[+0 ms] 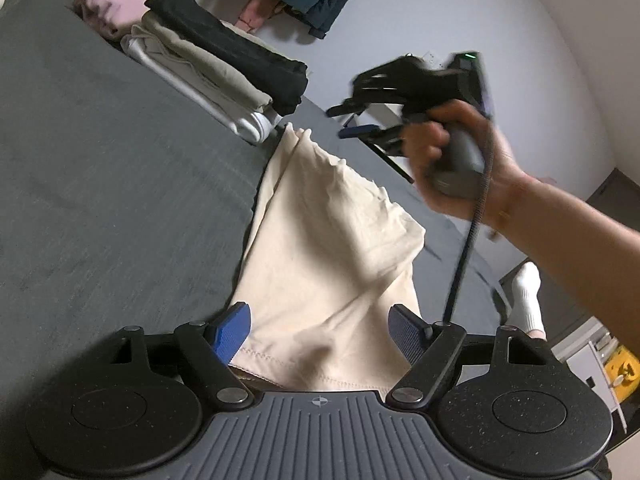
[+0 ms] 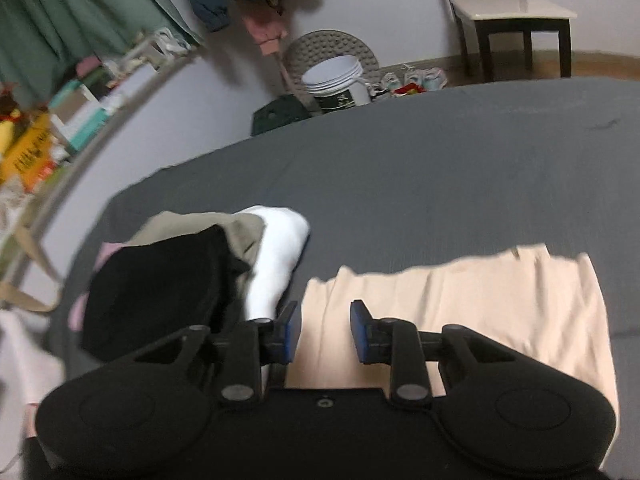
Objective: Fold clothes
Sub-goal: 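Open the left gripper and smooth the folded garment while the right gripper lifts away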
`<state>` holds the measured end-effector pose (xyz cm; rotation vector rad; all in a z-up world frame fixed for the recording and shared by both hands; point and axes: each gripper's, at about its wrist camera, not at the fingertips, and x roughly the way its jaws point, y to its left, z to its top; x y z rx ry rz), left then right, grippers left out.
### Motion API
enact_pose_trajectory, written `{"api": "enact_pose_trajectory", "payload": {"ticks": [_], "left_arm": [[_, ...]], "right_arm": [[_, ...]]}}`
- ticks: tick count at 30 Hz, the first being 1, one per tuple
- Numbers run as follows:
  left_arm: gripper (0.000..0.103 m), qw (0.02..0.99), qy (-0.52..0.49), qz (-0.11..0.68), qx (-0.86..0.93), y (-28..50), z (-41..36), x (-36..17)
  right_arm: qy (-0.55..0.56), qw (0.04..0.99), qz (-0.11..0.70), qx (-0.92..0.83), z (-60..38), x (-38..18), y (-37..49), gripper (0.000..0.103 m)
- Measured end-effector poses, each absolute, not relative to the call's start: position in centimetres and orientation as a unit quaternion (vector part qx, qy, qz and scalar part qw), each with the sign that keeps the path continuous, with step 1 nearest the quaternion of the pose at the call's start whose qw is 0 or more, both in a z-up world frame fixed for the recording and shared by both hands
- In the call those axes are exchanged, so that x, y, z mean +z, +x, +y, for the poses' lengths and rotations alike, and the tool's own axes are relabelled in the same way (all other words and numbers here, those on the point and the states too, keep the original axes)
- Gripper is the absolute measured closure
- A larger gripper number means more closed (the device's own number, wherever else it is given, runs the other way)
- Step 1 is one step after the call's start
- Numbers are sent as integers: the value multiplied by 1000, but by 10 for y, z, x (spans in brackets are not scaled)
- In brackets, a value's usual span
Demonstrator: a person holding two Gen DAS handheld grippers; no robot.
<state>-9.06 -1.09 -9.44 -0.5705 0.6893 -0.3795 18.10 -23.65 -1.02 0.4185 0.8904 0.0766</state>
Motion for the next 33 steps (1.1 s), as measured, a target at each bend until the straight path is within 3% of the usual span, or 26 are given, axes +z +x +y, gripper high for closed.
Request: {"api": "enact_pose_trajectory", "payload": {"ticks": [7, 11, 14, 26, 31, 33], "left_arm": [[27, 887, -264, 332, -183, -93, -11, -94], [27, 887, -266, 332, -179, -93, -11, -97], [26, 891, -258, 333, -173, -96, -13, -96], [27, 902, -223, 332, -162, -107, -18, -100], [27, 903, -226, 328, -160, -108, -17, -101], [26, 903, -228, 327, -158, -108, -16, -100]], "right_arm": [[144, 884, 444, 13, -216, -24, 200, 80], [122, 886, 447, 13, -208, -28, 204, 98], [114, 886, 449, 14, -205, -26, 204, 101], [128, 876, 463, 36, -189, -13, 213, 100], [177, 858, 481, 33, -201, -22, 214, 90], [198, 861, 466, 40, -212, -13, 205, 80]]}}
